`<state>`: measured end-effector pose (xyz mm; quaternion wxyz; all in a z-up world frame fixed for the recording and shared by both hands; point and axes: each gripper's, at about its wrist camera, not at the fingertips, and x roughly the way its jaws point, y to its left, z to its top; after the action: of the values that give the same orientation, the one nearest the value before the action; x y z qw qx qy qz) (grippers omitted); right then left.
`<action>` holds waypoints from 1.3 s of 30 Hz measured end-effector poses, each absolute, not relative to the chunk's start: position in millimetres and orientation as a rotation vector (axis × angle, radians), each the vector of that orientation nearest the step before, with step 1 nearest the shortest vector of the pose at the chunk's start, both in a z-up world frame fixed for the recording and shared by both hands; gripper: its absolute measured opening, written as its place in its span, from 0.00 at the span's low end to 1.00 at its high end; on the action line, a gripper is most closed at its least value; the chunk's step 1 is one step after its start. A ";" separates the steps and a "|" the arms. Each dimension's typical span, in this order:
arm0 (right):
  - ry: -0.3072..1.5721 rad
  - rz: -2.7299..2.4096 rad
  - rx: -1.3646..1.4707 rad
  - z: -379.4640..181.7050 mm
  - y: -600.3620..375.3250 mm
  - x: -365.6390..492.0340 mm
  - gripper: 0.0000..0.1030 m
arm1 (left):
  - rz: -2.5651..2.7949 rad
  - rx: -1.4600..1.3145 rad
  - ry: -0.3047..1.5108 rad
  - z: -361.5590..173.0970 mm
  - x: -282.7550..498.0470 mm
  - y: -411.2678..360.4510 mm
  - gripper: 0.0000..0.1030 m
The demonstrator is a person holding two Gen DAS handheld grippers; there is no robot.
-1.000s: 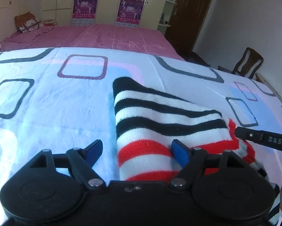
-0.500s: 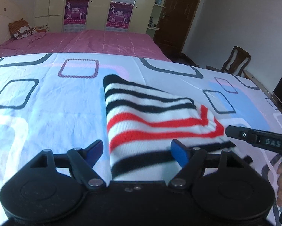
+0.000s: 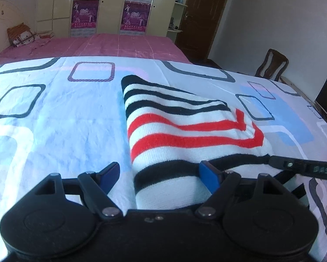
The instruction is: Fold small clothes
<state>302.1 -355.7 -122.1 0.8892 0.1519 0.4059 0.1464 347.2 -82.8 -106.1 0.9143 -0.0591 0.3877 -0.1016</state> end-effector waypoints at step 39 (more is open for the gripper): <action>0.855 0.361 0.374 -99.3 -377.9 277.5 0.81 | -0.276 -0.241 0.856 -92.0 321.4 -62.5 0.82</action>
<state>277.5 -377.9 -99.3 0.8773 0.1795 0.4101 0.1733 321.4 -62.5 -92.0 0.8936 -0.1164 0.4126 -0.1330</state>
